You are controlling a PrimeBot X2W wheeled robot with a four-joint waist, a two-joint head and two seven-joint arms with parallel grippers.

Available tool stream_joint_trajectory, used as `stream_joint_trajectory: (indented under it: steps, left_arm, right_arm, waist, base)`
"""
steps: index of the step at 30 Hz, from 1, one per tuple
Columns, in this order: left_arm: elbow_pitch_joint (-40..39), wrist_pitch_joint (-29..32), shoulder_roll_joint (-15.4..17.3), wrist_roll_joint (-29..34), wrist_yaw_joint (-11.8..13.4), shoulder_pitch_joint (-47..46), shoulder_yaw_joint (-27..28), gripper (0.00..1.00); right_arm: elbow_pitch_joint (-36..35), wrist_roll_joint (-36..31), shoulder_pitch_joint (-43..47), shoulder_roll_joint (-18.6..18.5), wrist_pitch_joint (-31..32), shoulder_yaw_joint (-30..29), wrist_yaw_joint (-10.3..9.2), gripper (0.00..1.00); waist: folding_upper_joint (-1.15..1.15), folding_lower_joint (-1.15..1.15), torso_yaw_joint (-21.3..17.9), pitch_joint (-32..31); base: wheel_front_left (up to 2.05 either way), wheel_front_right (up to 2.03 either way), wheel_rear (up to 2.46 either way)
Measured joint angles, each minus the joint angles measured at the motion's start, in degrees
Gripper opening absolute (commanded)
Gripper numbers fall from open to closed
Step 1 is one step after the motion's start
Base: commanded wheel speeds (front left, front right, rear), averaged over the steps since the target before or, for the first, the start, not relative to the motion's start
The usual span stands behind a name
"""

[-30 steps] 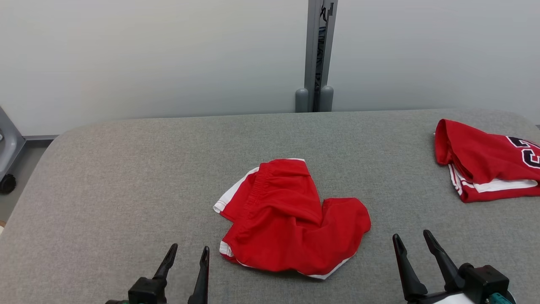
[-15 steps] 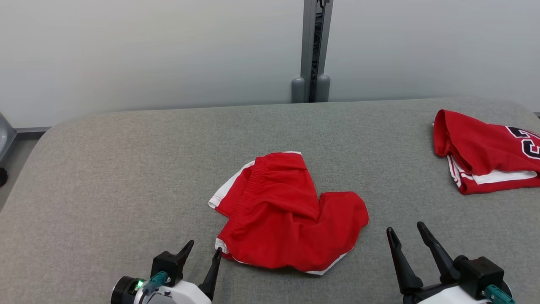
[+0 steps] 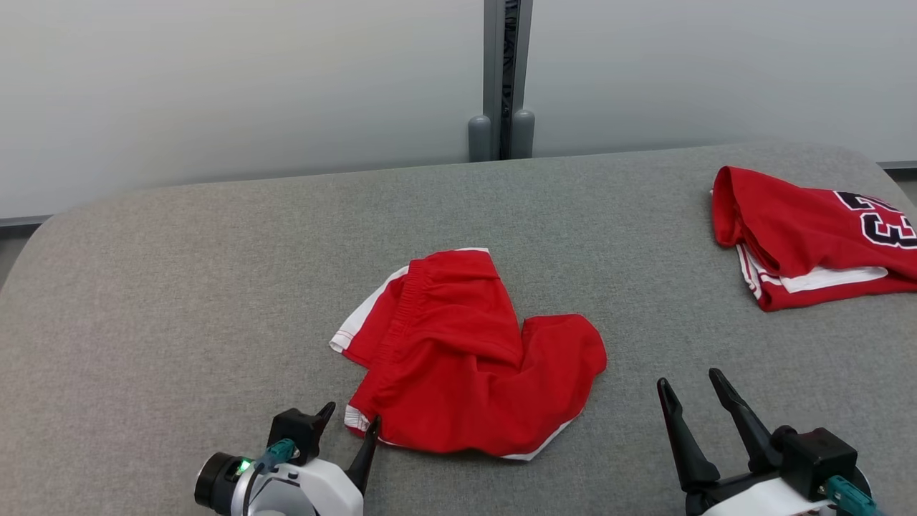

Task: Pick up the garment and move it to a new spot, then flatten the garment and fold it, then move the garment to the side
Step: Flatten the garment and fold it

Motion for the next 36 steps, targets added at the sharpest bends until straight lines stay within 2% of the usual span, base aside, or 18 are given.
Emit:
stream_joint_trajectory:
  steps: [5, 6, 9, 12, 13, 14, 21, 25, 29, 31, 36]
  left_arm:
    - [2.61, -0.01, -0.05, -0.82, -0.01, -1.41, -0.63, 0.85]
    - [2.99, -0.02, -0.05, -1.04, -0.02, -1.67, -0.77, 0.85]
    - [3.87, -0.02, -0.13, -1.78, -0.20, -1.78, -1.19, 0.72]
    - [3.74, -0.03, -0.14, -2.41, -0.22, -2.02, -1.63, 0.35]
    - [3.65, -0.04, -0.15, -2.67, -0.29, -2.03, -1.77, 0.09]
    - [3.52, -0.04, -0.15, -3.00, -0.29, -2.02, -1.98, 0.00]
    - [0.03, -0.09, -0.16, -5.93, -0.36, -1.67, -4.19, 0.00]
    - [-5.31, 0.51, -0.18, -13.44, -0.36, -1.58, -7.62, 0.00]
    - [-14.63, 5.52, 0.98, -23.14, -0.36, -2.96, -11.15, 0.00]
    - [-19.39, 8.25, 3.09, -26.13, -0.36, -4.87, -12.54, 0.00]
    - [-27.11, 13.30, 5.36, -30.83, -0.36, -9.04, -12.56, 0.00]
  right_arm:
    - [-0.01, 0.01, -0.18, -0.30, 0.00, 0.19, 0.00, 1.00]
    - [-0.02, 0.01, -0.18, -0.32, 0.00, 0.22, 0.00, 1.00]
    - [-0.02, 0.01, -0.23, -0.57, 0.00, 0.14, 0.00, 1.00]
    - [-0.02, 0.00, -0.36, -0.66, 0.00, 0.09, 0.00, 1.00]
    - [-0.01, 0.00, -0.43, -0.67, 0.00, 0.08, 0.00, 1.00]
    - [-0.02, 0.00, -0.48, -0.69, 0.00, 0.09, 0.00, 1.00]
    - [0.08, 0.01, -0.47, -0.69, 0.00, 0.15, 0.00, 1.00]
    - [0.12, -0.02, -0.47, -0.18, 0.00, -0.07, 0.00, 1.00]
    - [0.26, -0.37, -0.46, 0.43, 0.00, -0.38, 0.00, 1.00]
    - [0.38, -0.44, -0.43, 0.67, 0.00, -0.52, 0.00, 1.00]
    - [0.46, -0.47, -0.36, 1.05, 0.00, -0.63, 0.00, 1.00]
  waist:
    - [0.00, 0.00, -0.65, 0.57]
    - [0.00, 0.00, -0.77, 0.69]
    - [0.00, 0.00, -1.03, 1.02]
    - [0.00, 0.00, -1.22, 1.23]
    - [0.00, 0.00, -1.27, 1.21]
    - [0.00, 0.00, -1.29, 1.21]
    - [0.00, 0.00, -1.16, 0.69]
    - [0.00, 0.00, -1.35, 0.19]
    - [0.00, 0.00, -1.98, -0.23]
    - [0.00, 0.00, -2.50, -0.40]
    - [0.00, 0.00, -3.71, -0.51]
  base:
    - [0.00, 0.00, 0.00]
    - [0.00, 0.00, 0.00]
    - [0.00, 0.00, 0.00]
    - [0.00, 0.00, 0.00]
    - [0.00, 0.00, 0.00]
    - [0.00, 0.00, 0.00]
    - [0.00, 0.00, 0.00]
    - [0.00, 0.00, 0.00]
    - [0.00, 0.00, 0.00]
    - [0.00, 0.00, 0.00]
    - [0.00, 0.00, 0.00]
